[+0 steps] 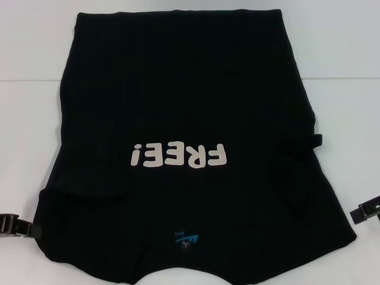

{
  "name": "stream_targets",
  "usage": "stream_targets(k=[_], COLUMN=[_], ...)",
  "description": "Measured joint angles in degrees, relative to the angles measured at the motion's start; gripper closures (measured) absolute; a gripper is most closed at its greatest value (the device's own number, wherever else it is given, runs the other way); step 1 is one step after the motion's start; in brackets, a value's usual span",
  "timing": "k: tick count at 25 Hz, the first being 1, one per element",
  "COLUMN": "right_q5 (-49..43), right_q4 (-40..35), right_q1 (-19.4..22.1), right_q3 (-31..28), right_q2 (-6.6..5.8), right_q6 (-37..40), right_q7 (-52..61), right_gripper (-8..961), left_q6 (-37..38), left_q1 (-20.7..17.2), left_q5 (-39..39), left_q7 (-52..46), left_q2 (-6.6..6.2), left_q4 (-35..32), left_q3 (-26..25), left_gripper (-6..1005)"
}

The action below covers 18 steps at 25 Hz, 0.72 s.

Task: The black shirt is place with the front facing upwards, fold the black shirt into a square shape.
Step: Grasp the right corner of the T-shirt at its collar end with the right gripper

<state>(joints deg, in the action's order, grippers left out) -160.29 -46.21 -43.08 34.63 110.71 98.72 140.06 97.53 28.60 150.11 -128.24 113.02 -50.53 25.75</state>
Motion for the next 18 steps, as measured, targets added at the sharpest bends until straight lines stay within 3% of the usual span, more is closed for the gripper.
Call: stream_targets(k=[18], right_q5=[-0.1], right_q4=[5.3], right_q1=[-0.1], right_q3=[0.2], right_q2=[1.9], right_q6=[-5.4], right_q7=[-2.4], right_gripper=[103], left_q6=[-0.3], left_q1=[0.4], left_q5=[-0.1], left_q7=[0.0], left_q2=[0.01], left_q4=[0.0], left_q3=[0.0], left_gripper=[971])
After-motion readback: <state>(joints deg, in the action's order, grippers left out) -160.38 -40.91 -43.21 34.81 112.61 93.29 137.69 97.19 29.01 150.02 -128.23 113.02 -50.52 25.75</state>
